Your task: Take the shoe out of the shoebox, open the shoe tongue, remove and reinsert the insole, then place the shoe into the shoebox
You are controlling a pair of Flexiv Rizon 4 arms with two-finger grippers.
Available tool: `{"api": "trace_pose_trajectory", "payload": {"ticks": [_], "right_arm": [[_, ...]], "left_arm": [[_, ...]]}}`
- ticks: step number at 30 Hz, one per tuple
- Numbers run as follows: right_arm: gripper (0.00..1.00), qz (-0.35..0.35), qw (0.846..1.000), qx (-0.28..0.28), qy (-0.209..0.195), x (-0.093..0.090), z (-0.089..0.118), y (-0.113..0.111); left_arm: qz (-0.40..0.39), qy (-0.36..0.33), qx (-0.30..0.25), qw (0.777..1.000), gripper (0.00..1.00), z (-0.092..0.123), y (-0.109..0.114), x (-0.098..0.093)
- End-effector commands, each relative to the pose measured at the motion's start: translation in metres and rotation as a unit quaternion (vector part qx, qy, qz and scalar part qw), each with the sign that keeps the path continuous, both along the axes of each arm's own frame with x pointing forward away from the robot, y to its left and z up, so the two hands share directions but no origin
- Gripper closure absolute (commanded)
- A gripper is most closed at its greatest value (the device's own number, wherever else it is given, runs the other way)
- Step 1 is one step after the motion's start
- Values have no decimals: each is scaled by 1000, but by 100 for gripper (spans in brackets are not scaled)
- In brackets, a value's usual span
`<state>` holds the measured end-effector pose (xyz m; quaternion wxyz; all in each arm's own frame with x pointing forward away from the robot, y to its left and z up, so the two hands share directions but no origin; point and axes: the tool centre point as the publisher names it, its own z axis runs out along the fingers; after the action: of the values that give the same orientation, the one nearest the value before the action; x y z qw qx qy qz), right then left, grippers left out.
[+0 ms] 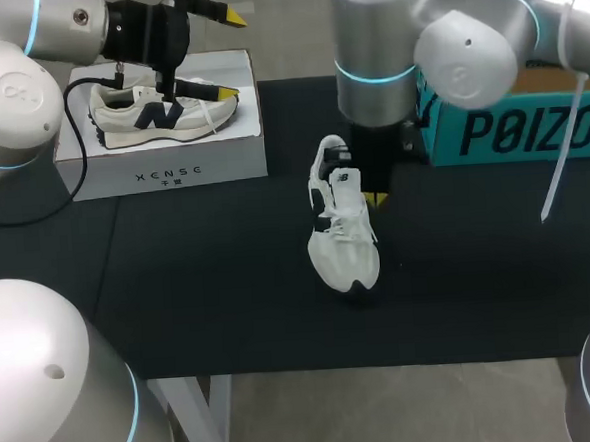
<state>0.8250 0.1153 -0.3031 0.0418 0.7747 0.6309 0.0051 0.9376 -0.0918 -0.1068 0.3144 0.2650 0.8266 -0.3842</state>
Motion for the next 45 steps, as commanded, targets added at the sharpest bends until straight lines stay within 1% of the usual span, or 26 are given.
{"api": "trace_pose_trajectory", "payload": {"ticks": [1, 4, 8, 12, 13, 15, 19, 20, 28, 31, 34, 37, 39, 41, 42, 44, 45], "right_arm": [[100, 6, 1000, -12, 9, 9, -17, 8], [100, 10, 1000, -17, 11, 18, -26, 14], [100, 11, 1000, -7, 7, 31, -33, 24], [100, 22, 1000, -19, 8, 45, -42, 35], [100, 20, 1000, -18, 11, 46, -47, 36], [100, 26, 999, -35, 16, 48, -53, 39], [100, 23, 999, -37, 26, 50, -60, 41], [100, 20, 999, -35, 26, 50, -59, 40], [100, 11, 999, -29, -10, 47, -26, 31], [100, 9, 999, -22, -27, 50, -12, 30], [100, 17, 999, -17, -46, 57, 1, 32], [100, 46, 997, -15, -63, 66, 8, 35], [100, 69, 995, -21, -66, 72, 9, 36], [100, 94, 993, -12, -71, 79, 10, 37], [100, 106, 991, -19, -74, 82, 11, 37], [100, 138, 987, -18, -77, 87, 15, 36], [100, 142, 987, -15, -79, 90, 16, 35]], "left_arm": [[0, 0, 2, 1000, 0, 0, 0, 0], [0, 0, 2, 1000, 0, 0, 0, 0], [0, 0, 2, 1000, 0, 0, 0, 0], [0, 0, 2, 1000, 0, 0, 0, 0], [0, 0, 2, 1000, 0, 0, 0, 0], [0, 0, 2, 1000, 0, 0, 0, 0], [0, 0, 2, 1000, 0, 0, 0, 0], [0, 0, 2, 1000, 0, 0, 0, 0], [0, 0, 2, 1000, 0, 0, 0, 0], [0, 0, 2, 1000, 0, 0, 0, 0], [0, 0, 2, 1000, 0, 0, 0, 0], [0, 0, 2, 1000, 0, 0, 0, 0], [0, 0, 2, 1000, 0, 0, 0, 0], [0, 0, 2, 1000, 0, 0, 0, 0], [0, 0, 2, 1000, 0, 0, 0, 0], [0, 0, 2, 1000, 0, 0, 0, 0], [0, 0, 2, 1000, 0, 0, 0, 0]]}}
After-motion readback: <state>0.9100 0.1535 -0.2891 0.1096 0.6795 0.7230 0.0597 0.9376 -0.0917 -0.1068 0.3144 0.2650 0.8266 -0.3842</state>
